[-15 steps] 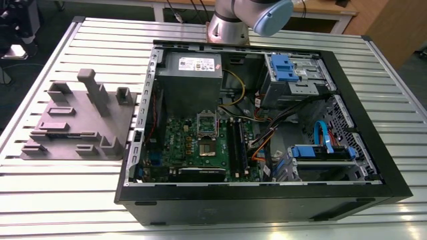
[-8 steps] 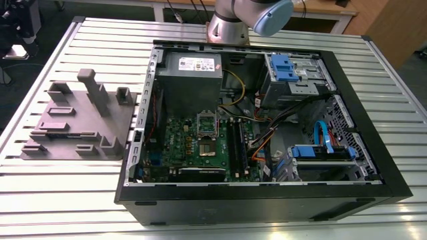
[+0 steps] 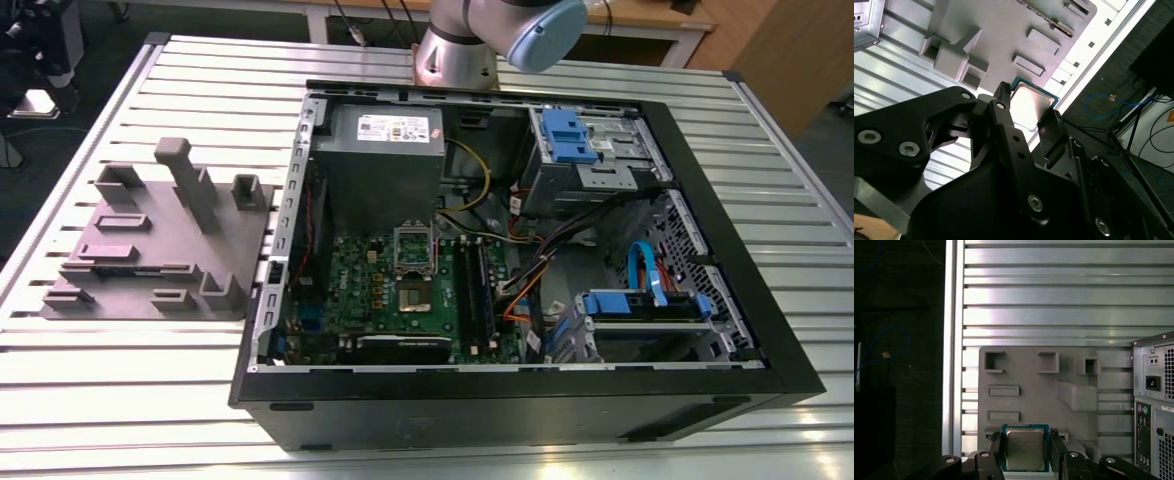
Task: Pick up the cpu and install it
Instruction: 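Pick up the cpu and move it towards the insertion slot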
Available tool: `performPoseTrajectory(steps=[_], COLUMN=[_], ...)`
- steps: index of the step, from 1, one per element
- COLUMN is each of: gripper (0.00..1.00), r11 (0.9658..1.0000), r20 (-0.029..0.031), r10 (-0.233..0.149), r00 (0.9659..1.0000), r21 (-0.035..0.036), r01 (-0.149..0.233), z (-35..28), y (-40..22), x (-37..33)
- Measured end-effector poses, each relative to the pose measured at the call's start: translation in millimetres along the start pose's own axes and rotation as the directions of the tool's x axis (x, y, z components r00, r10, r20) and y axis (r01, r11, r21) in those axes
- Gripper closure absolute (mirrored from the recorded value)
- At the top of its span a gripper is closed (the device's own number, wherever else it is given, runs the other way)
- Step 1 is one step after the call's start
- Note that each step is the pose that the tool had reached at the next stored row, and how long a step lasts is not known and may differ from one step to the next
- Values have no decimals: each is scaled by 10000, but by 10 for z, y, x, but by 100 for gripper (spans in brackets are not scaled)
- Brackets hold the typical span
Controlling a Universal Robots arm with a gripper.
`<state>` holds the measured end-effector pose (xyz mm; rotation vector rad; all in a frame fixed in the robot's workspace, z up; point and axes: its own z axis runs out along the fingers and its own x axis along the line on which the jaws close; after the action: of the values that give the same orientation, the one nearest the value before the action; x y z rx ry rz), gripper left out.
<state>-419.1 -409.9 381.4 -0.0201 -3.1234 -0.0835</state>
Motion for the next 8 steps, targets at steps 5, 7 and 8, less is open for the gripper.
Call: performPoseTrajectory(steps=[5,7,8], gripper=[53,53,53], r11=[10000,10000,10000], r20=[0,-1,0], r10=[1,1,1], r00=[10000,10000,10000], r21=[0,1,0], r01=[-1,-1,-1], z=[-1,-1,-1], y=[1,1,1], x=[-38,-53,-61])
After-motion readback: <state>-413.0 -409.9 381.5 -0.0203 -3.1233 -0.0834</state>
